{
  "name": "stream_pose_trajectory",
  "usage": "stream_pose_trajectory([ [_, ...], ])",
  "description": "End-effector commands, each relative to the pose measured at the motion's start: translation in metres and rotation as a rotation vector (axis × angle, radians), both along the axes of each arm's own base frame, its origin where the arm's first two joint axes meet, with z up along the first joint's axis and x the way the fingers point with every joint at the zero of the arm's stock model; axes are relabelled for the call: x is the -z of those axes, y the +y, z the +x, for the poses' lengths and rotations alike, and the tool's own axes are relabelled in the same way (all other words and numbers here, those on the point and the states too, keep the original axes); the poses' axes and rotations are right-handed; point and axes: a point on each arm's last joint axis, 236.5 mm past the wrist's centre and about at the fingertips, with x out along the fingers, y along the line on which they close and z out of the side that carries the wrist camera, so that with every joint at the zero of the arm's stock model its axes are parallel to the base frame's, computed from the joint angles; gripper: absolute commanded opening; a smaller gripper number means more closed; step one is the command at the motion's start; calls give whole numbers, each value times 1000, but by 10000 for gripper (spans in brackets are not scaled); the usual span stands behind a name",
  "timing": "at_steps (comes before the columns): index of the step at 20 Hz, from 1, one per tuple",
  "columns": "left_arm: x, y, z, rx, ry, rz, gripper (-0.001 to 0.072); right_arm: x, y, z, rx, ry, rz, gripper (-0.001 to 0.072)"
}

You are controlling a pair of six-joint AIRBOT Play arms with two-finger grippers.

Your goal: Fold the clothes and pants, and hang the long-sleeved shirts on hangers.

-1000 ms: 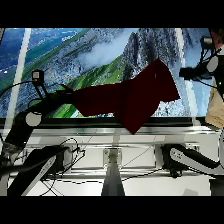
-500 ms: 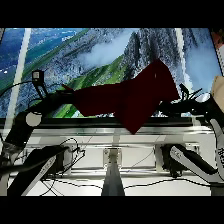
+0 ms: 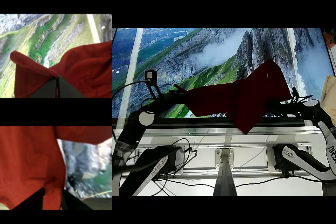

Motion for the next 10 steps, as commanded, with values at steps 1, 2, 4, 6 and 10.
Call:
stream_pose_trajectory([
  [1, 5, 0, 0, 0, 14, 3, 13, -4, 16, 4, -50, -44, 23, 72],
  [2, 5, 0, 0, 0, 15, 4, 13, -6, 20, 5, -66, -57, 27, 52],
  [4, 3, 1, 2, -5, 4, 3, 13, -16, 19, 12, -82, -100, 13, 11],
  [6, -5, 4, 10, -27, -40, -1, 12, -44, 11, 33, -95, -202, -36, 11],
  [10, -34, 14, 31, -90, -177, -17, 12, -158, -12, 83, -149, -534, -216, 11],
])
